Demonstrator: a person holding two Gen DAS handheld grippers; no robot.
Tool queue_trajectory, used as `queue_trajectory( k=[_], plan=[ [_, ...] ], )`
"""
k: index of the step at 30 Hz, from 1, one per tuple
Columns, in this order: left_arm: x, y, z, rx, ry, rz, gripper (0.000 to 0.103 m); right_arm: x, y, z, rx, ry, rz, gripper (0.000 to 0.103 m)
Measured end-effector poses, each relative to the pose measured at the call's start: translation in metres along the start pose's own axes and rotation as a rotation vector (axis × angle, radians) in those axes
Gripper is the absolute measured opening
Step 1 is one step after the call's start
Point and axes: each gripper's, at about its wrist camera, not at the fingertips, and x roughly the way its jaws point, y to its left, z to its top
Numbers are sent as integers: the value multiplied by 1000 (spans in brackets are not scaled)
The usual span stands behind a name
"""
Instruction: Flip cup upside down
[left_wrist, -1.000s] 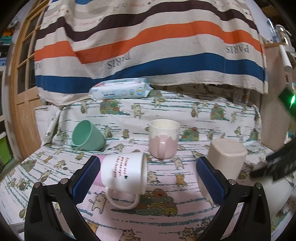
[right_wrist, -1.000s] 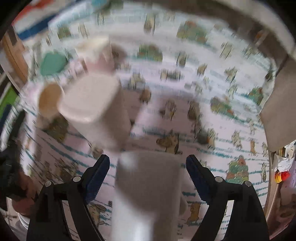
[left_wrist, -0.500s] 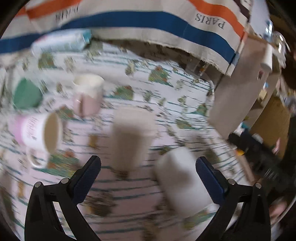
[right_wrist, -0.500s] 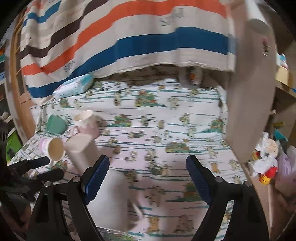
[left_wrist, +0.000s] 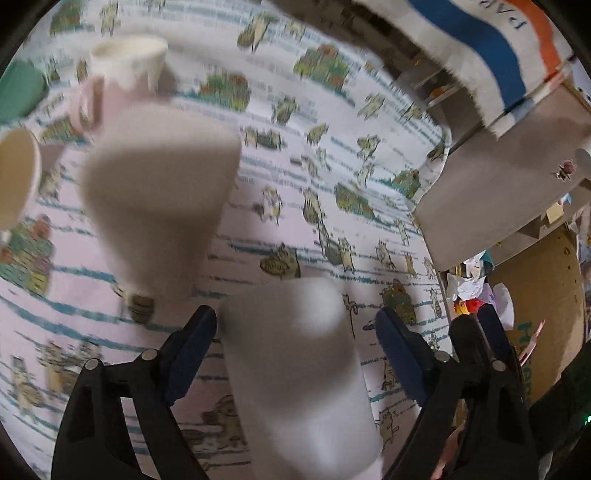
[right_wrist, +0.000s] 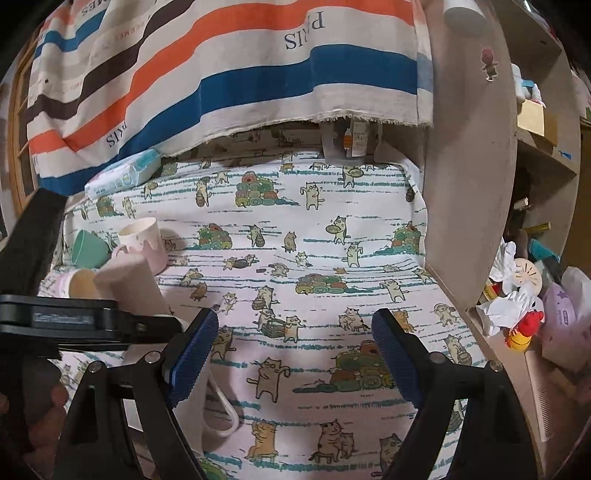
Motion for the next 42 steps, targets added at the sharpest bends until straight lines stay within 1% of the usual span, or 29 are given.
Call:
queue_trajectory(
  k=[4,6,7,8,15,20,26,29,37,42],
  plan=[
    [13,4,0,-19,21,34,86,2,0,-1,-3,4,8,87],
    [19,6,1,-25,22,44,85,5,0,-1,-3,11,18,87],
    [20,5,1,-22,20,32,79,6,1,-1,-4,16,23,87],
    [20,5,1,-17,17,24,79,7,2,-1,-6,20,26,87],
    [4,-2,-3,66,-59,80,79,17,6,-2,-16,49,42,87],
    [-19,-7,-5,137,-171,134,78,20,6,1,14,52,45,87],
    [-50,-12,-15,272,-327,185,78,19,9,3,1,48,40,87],
    [-57,-14,-24,332,-393,214,77,20,12,3,0,46,41,87],
    [-57,-8,-41,419,-491,237,77,25,19,1,-9,57,45,87],
    [-56,-7,-47,479,-523,232,77,28,21,1,-19,64,41,87]
  ],
)
